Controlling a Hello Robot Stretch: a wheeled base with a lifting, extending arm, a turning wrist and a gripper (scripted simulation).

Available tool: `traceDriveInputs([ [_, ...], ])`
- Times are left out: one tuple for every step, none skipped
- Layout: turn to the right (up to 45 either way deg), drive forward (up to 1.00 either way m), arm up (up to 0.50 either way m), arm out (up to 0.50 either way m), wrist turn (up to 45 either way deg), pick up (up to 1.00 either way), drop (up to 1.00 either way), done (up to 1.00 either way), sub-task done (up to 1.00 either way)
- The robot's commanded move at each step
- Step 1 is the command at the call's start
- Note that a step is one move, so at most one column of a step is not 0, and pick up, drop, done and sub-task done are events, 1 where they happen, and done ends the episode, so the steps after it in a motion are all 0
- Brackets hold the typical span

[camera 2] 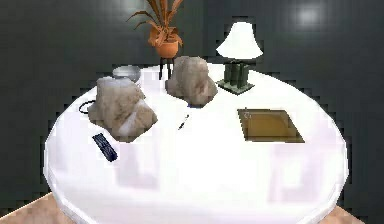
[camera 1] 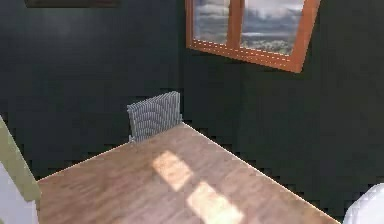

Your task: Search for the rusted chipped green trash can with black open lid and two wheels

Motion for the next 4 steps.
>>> traceDriveInputs([
  [-30.0, 0.00, 0.00, 0.00, 0.0, 0.00, 0.00, 0.00, 0.00],
  [0.0, 1.00, 0.00, 0.00, 0.0, 0.00, 0.00, 0.00, 0.00],
  [-45.0, 0.00, 0.00, 0.00, 0.0, 0.00, 0.00, 0.00, 0.00],
  [-3.0, 0.00, 0.00, 0.00, 0.0, 0.00, 0.00, 0.00, 0.00],
])
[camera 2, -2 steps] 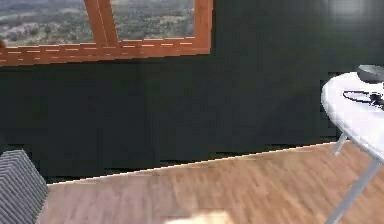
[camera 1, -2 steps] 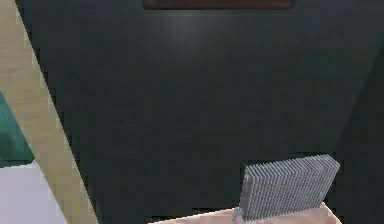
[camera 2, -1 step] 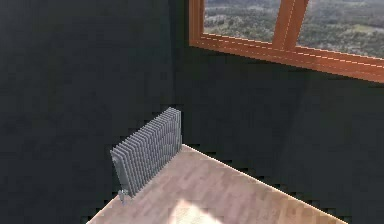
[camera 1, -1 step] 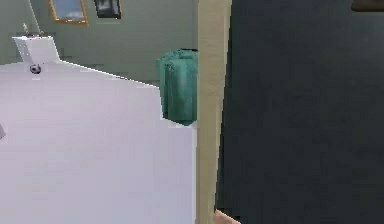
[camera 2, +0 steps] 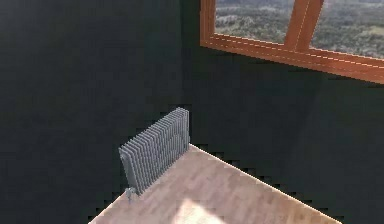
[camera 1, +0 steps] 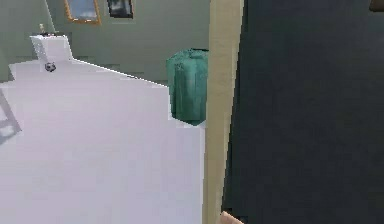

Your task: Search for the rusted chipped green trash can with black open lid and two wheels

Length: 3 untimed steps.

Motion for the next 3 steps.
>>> traceDriveInputs([
  [0.0, 0.30, 0.00, 0.00, 0.0, 0.00, 0.00, 0.00, 0.00],
  [-6.0, 0.00, 0.00, 0.00, 0.0, 0.00, 0.00, 0.00, 0.00],
  [0.0, 0.40, 0.00, 0.00, 0.0, 0.00, 0.00, 0.00, 0.00],
])
